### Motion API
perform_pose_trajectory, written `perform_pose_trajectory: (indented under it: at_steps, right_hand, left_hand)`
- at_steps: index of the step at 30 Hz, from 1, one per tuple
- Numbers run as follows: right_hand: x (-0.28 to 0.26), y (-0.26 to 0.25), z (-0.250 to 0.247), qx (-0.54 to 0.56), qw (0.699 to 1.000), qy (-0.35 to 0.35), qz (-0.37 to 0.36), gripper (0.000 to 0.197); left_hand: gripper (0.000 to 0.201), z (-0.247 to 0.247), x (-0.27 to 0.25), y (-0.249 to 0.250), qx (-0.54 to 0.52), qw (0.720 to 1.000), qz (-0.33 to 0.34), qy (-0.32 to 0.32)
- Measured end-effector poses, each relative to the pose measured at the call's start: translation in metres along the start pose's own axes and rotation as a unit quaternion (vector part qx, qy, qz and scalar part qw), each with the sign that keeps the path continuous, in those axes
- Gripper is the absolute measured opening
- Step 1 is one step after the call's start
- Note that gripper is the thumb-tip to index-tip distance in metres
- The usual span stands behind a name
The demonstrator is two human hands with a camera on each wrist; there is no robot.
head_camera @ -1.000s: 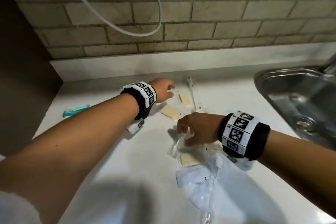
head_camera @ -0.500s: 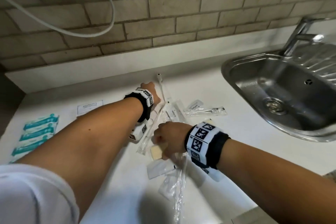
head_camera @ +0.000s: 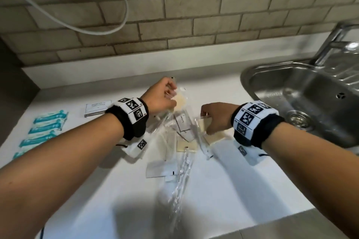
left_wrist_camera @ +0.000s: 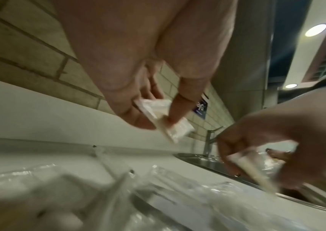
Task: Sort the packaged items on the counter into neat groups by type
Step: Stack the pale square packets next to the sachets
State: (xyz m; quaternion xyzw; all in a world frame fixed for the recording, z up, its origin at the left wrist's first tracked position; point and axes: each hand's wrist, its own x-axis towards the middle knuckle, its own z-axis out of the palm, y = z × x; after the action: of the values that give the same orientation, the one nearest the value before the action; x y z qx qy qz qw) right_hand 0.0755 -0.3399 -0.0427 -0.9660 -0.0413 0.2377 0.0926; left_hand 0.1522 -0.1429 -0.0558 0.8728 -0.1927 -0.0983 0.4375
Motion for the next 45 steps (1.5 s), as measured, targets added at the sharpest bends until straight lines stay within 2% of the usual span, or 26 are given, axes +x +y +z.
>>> perform_pose_trajectory:
  at_steps: [2,4,7,9,12,16,19,23,27,31,36,39,41,43,45]
  right_hand:
    - [-0.001,0.012,0.004,-0.001,0.999,-0.025,0.025,0.049]
    - [-0.004,0.021,0.008,-0.007,0.998,-0.049,0.025,0.05]
    - [-0.008,0.029,0.016,-0.019,0.998,-0.058,0.019,0.065]
    - [-0.008,0.033,0.021,-0.023,0.998,-0.052,0.01,0.071]
    - [-0.004,0.035,0.027,-0.028,0.999,-0.043,-0.01,0.066]
    - [0.001,0.035,0.03,-0.028,0.999,-0.039,-0.006,0.059]
    - [0.008,0.039,0.034,-0.045,0.999,-0.017,-0.006,0.055]
    - [0.012,0.04,0.034,-0.056,0.998,-0.007,-0.001,0.052]
    - [0.017,0.047,0.037,-0.056,0.998,0.014,0.021,0.048]
    - [0.011,0.053,0.032,-0.04,0.997,0.047,0.043,0.038]
    - [0.003,0.038,0.002,-0.03,0.993,0.104,0.05,0.051]
    - [-0.007,0.024,-0.02,0.018,0.99,0.138,0.016,0.057]
    - [-0.014,0.009,-0.028,0.056,0.987,0.151,-0.027,0.065]
    - [-0.018,-0.01,-0.031,0.063,0.987,0.134,-0.067,0.067]
    - [-0.018,-0.031,-0.03,0.056,0.987,0.113,-0.104,0.065]
  left_hand:
    - [0.038,0.006,-0.018,0.006,0.018,0.995,-0.027,-0.094]
    - [0.032,0.016,-0.032,0.011,0.059,0.983,-0.024,-0.174]
    - [0.027,0.034,-0.046,0.016,0.127,0.963,-0.032,-0.236]
    - [0.027,0.046,-0.053,0.019,0.226,0.942,-0.031,-0.247]
    - [0.026,0.057,-0.06,0.015,0.322,0.914,-0.014,-0.247]
    - [0.036,0.062,-0.064,0.016,0.361,0.9,-0.007,-0.246]
    - [0.035,0.064,-0.065,0.018,0.378,0.895,-0.011,-0.237]
    - [0.05,0.07,-0.065,0.019,0.416,0.879,-0.038,-0.229]
    - [0.052,0.074,-0.064,0.019,0.407,0.888,-0.055,-0.206]
    - [0.042,0.066,-0.063,0.021,0.353,0.915,-0.073,-0.181]
    - [0.032,0.042,-0.052,0.026,0.239,0.961,-0.044,-0.136]
    - [0.022,0.024,-0.051,0.022,0.172,0.981,-0.043,-0.079]
    - [0.016,0.01,-0.053,0.014,0.087,0.993,-0.068,-0.038]
    - [0.01,-0.002,-0.058,0.007,0.005,0.995,-0.097,-0.029]
    - [0.013,-0.012,-0.062,-0.001,-0.027,0.994,-0.104,-0.025]
